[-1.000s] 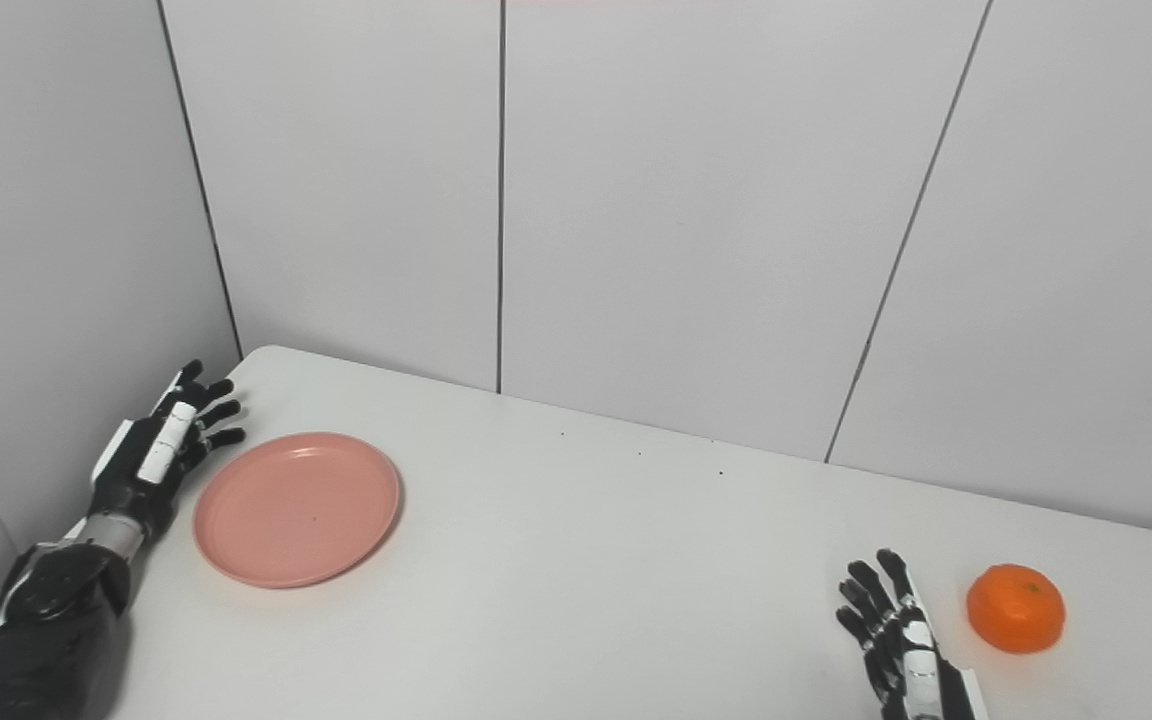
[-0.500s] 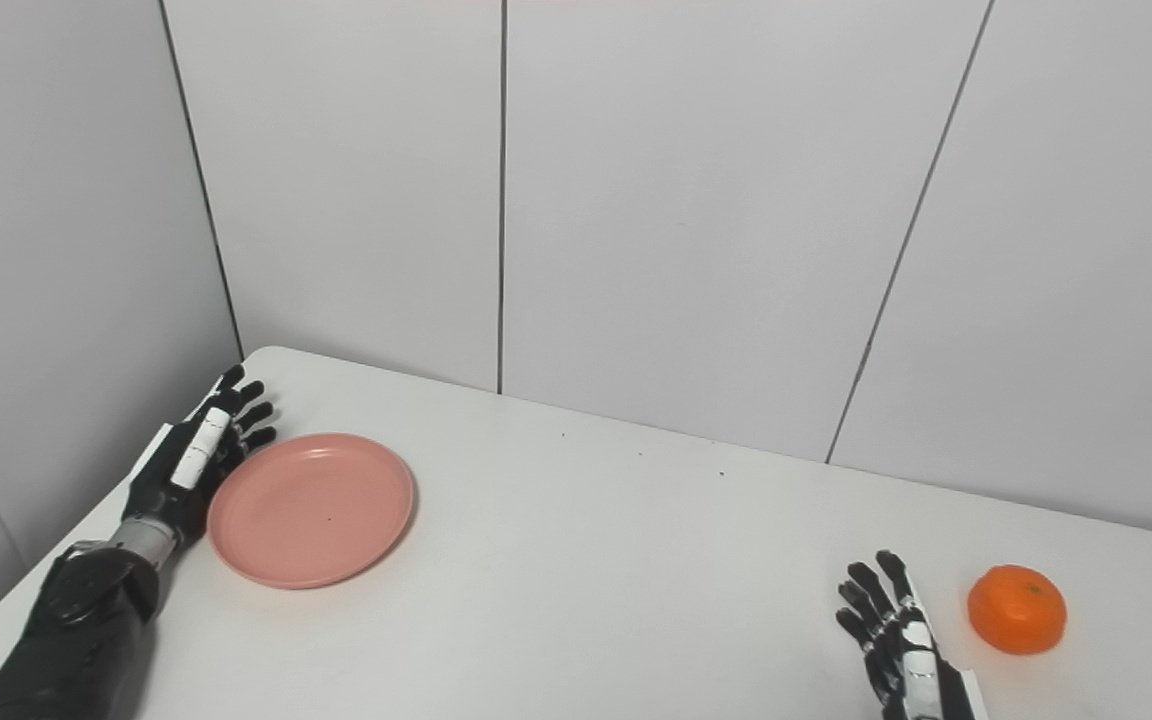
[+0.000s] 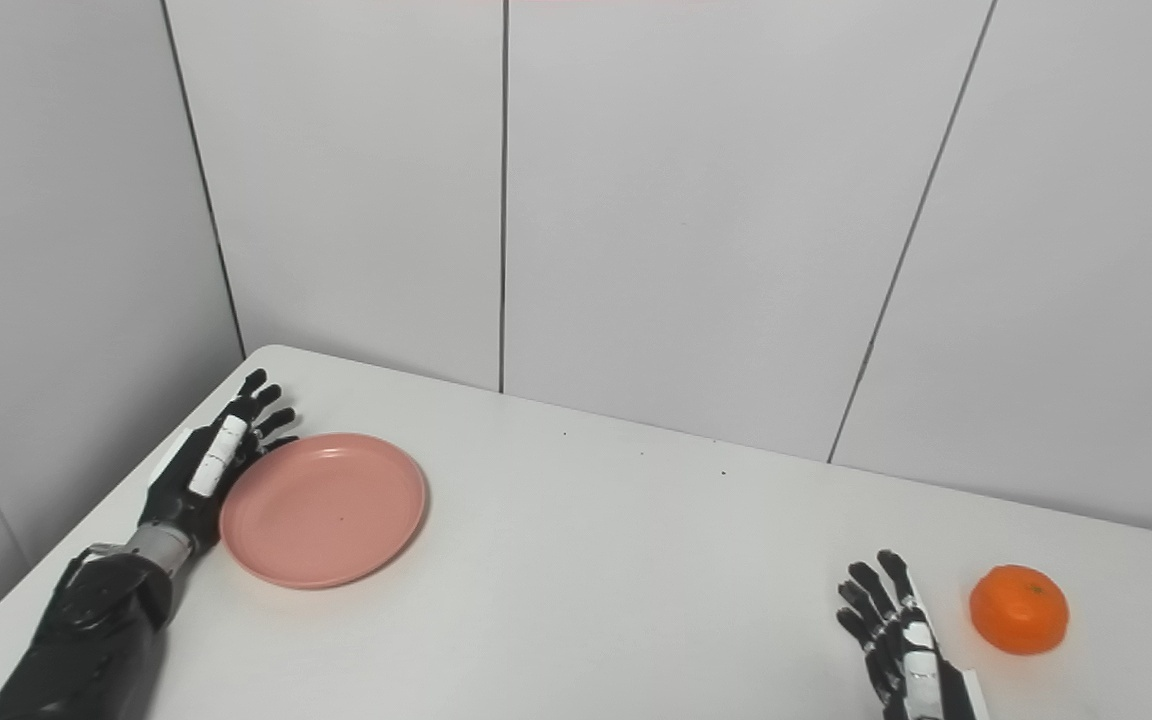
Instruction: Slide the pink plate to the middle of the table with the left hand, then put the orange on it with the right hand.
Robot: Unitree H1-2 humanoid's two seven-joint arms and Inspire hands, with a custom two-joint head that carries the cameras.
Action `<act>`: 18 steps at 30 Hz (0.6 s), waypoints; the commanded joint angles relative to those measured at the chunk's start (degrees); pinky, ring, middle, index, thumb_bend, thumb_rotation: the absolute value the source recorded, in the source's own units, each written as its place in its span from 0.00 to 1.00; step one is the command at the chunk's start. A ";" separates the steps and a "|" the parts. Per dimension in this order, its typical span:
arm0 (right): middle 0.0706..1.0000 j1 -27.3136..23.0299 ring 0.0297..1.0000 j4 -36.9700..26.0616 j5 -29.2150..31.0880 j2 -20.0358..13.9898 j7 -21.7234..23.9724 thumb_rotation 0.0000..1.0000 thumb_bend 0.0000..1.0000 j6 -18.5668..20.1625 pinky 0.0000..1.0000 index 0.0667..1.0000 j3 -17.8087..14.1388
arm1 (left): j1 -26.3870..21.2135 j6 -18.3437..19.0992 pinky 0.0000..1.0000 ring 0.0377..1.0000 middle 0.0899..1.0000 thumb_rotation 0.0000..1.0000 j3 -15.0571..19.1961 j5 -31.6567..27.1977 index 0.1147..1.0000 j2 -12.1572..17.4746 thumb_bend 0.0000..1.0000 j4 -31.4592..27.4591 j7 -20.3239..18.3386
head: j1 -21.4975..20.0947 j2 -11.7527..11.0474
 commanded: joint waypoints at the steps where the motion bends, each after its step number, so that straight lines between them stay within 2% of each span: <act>1: 0.90 4.47 0.90 3.41 0.42 1.38 0.16 1.00 0.83 1.63 0.90 0.96 0.68 | 0.58 0.85 0.82 0.91 0.97 0.80 -0.79 -0.57 1.00 -1.77 1.00 -0.85 -1.67 | -0.12 0.06; 4: 0.90 4.40 0.89 3.50 0.48 1.45 0.26 1.00 0.82 1.41 0.89 0.95 0.74 | 1.66 2.53 0.83 0.92 0.97 0.79 -0.89 -1.35 1.00 -2.41 1.00 -3.81 -1.77 | -0.40 0.14; 12: 0.91 4.52 0.89 3.07 0.21 1.67 -0.01 1.00 0.81 1.93 0.90 0.96 0.94 | 1.89 3.01 0.82 0.91 0.95 0.76 -0.92 -1.95 1.00 -3.52 0.98 -4.26 -2.34 | -0.90 0.31; 13: 0.90 4.53 0.89 3.01 0.13 1.70 -0.06 1.00 0.82 1.97 0.89 0.96 0.98 | 1.97 3.16 0.80 0.91 0.96 0.77 -1.04 -1.92 1.00 -3.59 0.99 -4.54 -2.33 | -1.11 0.35; 18: 0.90 4.43 0.89 3.04 -0.03 1.93 -0.20 1.00 0.81 1.81 0.89 0.96 1.06 | 3.34 6.33 0.80 0.92 0.96 0.77 -1.61 -1.92 1.00 -4.82 1.00 -9.82 -1.07 | -1.90 0.44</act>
